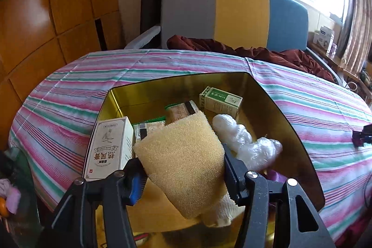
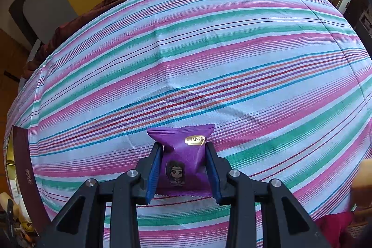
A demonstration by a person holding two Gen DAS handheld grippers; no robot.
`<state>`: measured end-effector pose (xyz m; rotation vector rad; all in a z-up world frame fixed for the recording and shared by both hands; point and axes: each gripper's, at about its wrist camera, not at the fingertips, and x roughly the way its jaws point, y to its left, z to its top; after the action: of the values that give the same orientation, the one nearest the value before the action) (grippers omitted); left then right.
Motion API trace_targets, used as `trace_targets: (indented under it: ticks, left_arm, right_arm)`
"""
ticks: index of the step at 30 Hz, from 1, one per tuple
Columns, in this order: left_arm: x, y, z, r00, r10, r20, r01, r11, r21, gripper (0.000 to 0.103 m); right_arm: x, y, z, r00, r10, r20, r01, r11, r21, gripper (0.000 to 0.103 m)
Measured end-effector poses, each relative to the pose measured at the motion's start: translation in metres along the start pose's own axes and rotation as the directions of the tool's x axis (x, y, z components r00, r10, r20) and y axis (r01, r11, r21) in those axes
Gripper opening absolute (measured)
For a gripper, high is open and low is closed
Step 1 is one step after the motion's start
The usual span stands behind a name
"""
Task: Organize objects
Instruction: 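Carry the yellow sponge into the gold tray and open the left tool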
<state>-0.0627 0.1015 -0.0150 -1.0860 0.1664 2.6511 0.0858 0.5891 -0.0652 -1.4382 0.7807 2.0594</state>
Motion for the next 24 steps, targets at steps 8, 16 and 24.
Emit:
trace_targets:
  ticks: [8, 16, 24]
  left_arm:
    - [0.032, 0.018, 0.012, 0.993, -0.094, -0.073, 0.087, 0.992, -0.096, 0.059]
    - [0.043, 0.029, 0.023, 0.970, -0.201, -0.137, 0.174, 0.967, -0.187, 0.060]
    - [0.049, 0.009, 0.047, 0.966, -0.230, -0.119, 0.211, 0.965, -0.153, 0.071]
  right_arm:
    - [0.001, 0.007, 0.003, 0.999, -0.047, 0.006, 0.047, 0.998, -0.033, 0.036]
    - [0.001, 0.008, 0.007, 0.998, -0.059, 0.010, 0.060, 0.997, -0.042, 0.036]
    - [0.002, 0.008, 0.013, 0.998, -0.058, 0.012, 0.059, 0.997, -0.045, 0.036]
